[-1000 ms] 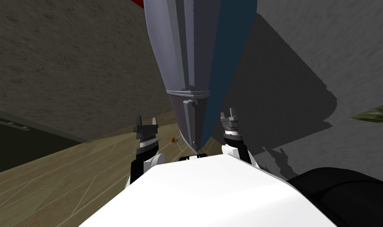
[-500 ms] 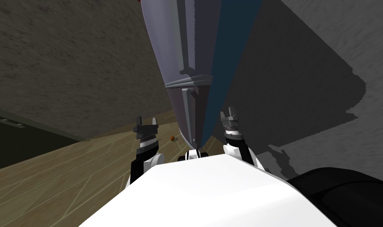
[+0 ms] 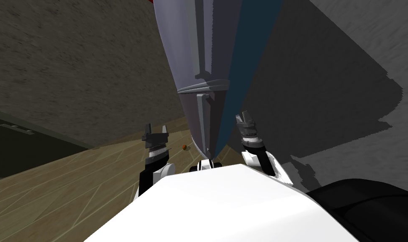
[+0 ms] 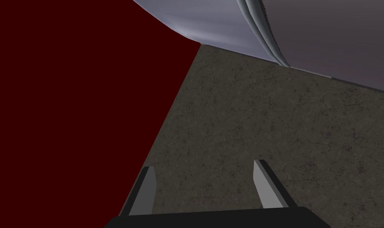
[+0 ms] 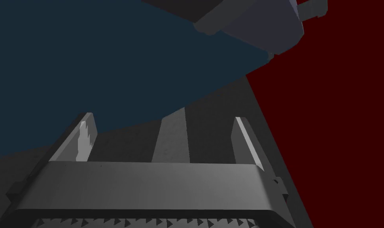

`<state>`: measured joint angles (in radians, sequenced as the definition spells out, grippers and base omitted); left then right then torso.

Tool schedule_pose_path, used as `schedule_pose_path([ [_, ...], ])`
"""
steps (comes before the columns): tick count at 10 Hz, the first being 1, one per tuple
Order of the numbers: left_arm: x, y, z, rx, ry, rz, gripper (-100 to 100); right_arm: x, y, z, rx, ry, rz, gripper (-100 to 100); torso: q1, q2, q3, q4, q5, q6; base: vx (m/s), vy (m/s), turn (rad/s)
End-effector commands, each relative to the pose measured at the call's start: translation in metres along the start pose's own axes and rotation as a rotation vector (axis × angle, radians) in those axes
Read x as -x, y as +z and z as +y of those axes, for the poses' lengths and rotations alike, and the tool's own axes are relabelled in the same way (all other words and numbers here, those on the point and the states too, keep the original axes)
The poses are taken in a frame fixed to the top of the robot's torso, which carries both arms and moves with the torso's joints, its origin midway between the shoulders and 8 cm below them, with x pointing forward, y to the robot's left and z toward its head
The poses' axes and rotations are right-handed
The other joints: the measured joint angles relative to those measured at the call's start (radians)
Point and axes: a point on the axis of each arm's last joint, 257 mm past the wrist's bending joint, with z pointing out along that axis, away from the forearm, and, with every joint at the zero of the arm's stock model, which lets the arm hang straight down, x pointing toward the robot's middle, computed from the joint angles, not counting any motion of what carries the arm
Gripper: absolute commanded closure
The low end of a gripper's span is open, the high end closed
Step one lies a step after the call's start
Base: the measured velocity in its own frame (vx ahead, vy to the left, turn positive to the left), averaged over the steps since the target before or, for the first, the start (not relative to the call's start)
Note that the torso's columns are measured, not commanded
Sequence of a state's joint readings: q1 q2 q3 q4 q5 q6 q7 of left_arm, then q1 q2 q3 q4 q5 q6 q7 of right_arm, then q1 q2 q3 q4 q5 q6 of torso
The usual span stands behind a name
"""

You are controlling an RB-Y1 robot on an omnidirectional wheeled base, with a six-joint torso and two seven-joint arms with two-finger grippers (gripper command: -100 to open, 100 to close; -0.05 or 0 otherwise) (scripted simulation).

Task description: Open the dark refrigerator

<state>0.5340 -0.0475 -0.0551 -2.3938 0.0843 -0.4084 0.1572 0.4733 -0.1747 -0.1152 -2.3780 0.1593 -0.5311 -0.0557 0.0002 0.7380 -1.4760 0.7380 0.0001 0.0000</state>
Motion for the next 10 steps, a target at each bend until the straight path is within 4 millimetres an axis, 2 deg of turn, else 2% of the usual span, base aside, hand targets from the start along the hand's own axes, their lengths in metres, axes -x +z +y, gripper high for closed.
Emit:
schedule_pose_path([
  [1,0.000,0.000,0.000,0.000,0.000,0.000,0,-0.003,0.013,0.027,0.120,-0.148,0.073,-100,0.000,0.000,0.000,0.000,0.000,0.000,0.006,0.038,0.035],
  [2,0.000,0.000,0.000,0.000,0.000,0.000,0,-0.005,0.013,0.027,0.120,-0.160,0.080,-100,0.000,0.000,0.000,0.000,0.000,0.000,0.004,0.032,0.018],
  [4,0.000,0.000,0.000,0.000,0.000,0.000,0,-0.010,0.020,0.051,0.223,-0.287,0.134,-100,0.000,0.000,0.000,0.000,0.000,0.000,0.002,0.034,0.030],
  [5,0.000,0.000,0.000,0.000,0.000,0.000,0,-0.012,0.020,0.050,0.222,-0.297,0.140,-100,0.000,0.000,0.000,0.000,0.000,0.000,0.001,0.025,0.014],
  [7,0.000,0.000,0.000,0.000,0.000,0.000,0,-0.019,0.024,0.074,0.333,-0.432,0.194,-100,0.000,0.000,0.000,0.000,0.000,0.000,0.001,0.031,0.034],
  [8,0.000,0.000,0.000,0.000,0.000,0.000,0,-0.021,0.024,0.072,0.332,-0.446,0.202,-100,0.000,0.000,0.000,0.000,0.000,0.000,0.003,0.030,0.018],
  [9,0.000,0.000,0.000,0.000,0.000,0.000,0,-0.026,0.025,0.083,0.389,-0.516,0.228,-100,0.000,0.000,0.000,0.000,0.000,0.000,0.006,0.032,0.031],
  [10,0.000,0.000,0.000,0.000,0.000,0.000,0,-0.027,0.025,0.083,0.389,-0.524,0.232,-100,0.000,0.000,0.000,0.000,0.000,0.000,0.005,0.022,0.011],
])
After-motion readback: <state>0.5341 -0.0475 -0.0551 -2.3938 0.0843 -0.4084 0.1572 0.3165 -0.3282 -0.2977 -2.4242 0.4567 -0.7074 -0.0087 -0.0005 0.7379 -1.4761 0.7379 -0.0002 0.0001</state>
